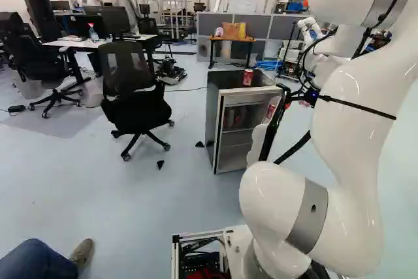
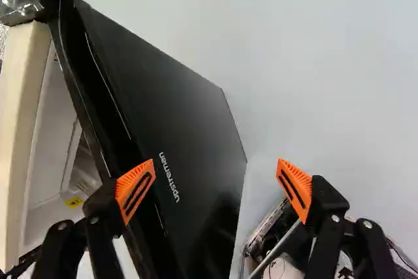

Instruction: Grab a drink from the fridge

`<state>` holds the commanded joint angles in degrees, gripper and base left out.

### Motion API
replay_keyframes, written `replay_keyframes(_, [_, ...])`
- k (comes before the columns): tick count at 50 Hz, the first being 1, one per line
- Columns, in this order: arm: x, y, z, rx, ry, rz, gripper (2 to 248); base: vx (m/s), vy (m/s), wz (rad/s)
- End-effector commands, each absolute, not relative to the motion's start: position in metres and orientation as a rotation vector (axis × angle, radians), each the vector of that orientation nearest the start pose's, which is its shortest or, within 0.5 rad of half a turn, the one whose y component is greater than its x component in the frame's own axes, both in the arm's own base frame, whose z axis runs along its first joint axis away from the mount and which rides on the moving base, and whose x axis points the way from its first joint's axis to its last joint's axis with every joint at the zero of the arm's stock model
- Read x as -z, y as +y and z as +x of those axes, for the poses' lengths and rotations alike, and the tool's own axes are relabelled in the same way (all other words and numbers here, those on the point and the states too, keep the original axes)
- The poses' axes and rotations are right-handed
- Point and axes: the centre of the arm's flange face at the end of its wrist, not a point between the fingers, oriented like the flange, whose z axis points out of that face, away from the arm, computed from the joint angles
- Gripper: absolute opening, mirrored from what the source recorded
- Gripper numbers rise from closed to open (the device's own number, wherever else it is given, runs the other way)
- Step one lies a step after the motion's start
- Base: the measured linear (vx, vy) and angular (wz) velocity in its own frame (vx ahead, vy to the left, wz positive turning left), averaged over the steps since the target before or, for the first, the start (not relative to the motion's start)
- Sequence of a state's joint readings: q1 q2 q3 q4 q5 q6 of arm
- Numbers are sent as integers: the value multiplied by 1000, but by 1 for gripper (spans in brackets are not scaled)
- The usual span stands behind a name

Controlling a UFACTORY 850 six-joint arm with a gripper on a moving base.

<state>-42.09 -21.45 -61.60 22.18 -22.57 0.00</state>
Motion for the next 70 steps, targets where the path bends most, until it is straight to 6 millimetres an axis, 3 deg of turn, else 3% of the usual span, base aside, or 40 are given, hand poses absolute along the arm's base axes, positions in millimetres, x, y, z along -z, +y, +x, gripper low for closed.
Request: replay_keyframes(70, [-408,-291,421,453,1286,-2771,247,0,0,0])
